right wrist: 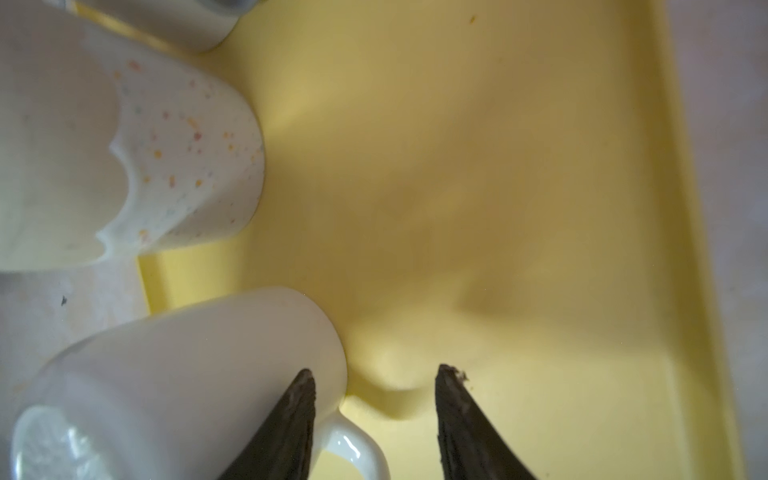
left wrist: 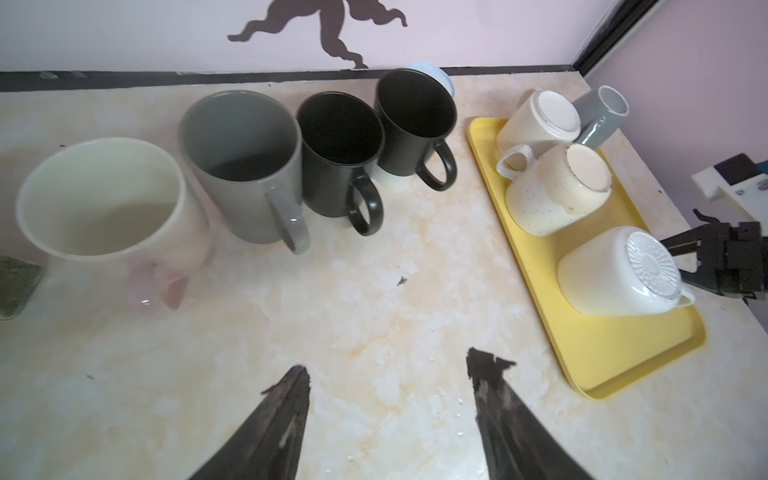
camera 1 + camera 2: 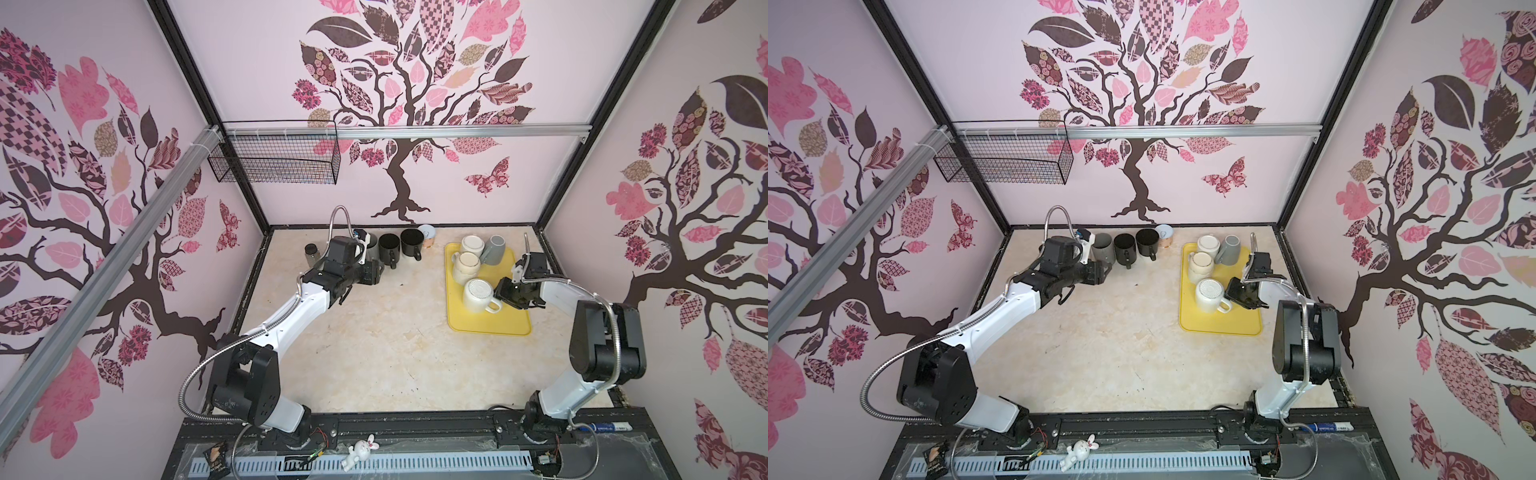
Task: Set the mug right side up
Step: 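Raise left gripper while right gripper moves to the upside-down white mug on the tray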
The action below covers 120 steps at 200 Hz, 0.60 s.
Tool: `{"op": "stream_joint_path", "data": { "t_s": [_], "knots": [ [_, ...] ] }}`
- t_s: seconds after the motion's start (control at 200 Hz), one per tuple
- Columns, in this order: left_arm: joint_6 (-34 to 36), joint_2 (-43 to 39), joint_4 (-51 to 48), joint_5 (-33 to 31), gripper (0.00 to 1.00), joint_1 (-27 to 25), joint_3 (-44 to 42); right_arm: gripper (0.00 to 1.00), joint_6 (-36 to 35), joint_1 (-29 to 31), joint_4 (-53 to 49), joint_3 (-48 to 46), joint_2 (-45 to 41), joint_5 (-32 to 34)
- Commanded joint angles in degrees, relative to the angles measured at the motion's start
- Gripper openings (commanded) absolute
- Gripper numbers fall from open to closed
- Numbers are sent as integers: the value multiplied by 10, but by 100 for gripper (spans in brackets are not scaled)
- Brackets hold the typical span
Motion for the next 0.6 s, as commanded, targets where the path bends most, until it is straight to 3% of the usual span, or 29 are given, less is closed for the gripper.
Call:
{"op": "stream_joint_path", "data": {
  "t_s": [0.0, 0.255, 0.4, 0.595],
  "knots": [
    [-22, 11, -8, 27, 62, -8, 5, 50, 5, 30, 3, -18, -58, 4],
    [-21, 22, -2, 51, 62, -44, -3, 50, 9, 40, 17, -101, -188, -4],
    [-25, 34, 15, 58, 62, -69, -4, 51, 0, 89, 32, -133, -262, 23],
    [-102, 60, 28, 103, 59, -77, 4, 52, -38, 112, 30, -128, -242, 8]
  ]
}}
